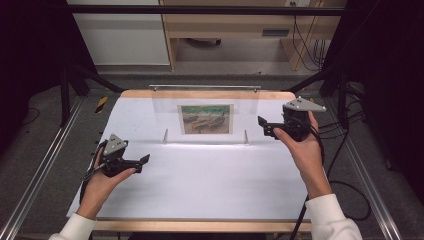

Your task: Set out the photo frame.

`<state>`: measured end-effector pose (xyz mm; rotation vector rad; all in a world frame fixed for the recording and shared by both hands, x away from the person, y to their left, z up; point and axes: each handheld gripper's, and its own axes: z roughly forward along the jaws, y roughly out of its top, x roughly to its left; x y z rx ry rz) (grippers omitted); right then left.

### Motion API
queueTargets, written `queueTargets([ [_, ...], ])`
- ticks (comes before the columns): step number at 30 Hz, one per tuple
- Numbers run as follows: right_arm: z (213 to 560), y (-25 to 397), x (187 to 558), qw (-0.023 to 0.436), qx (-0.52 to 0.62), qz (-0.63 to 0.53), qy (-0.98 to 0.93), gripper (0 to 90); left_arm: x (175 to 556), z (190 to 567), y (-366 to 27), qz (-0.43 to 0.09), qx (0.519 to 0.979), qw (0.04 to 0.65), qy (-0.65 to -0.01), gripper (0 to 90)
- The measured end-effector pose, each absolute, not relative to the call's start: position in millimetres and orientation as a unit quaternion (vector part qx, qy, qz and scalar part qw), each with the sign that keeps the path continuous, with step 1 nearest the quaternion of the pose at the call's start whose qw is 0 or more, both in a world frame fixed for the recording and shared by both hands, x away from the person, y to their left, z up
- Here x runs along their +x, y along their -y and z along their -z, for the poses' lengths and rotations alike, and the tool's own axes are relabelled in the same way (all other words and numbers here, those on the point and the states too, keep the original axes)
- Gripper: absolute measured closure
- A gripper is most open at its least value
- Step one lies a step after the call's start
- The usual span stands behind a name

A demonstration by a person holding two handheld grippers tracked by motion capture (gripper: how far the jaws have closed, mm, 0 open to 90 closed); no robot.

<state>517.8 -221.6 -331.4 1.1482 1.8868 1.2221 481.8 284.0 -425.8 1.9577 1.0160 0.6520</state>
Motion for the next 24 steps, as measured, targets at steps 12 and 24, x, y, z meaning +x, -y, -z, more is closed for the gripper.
queueTargets([
  [12,359,232,488,0.307,0.448,-0.44,-0.715,6.9,474,428,-285,-0.266,0.786,0.396,-0.394,5.1],
  [24,396,239,468,0.287,0.463,-0.414,-0.729,6.9,468,434,-290,-0.263,0.793,0.384,-0.394,5.1],
])
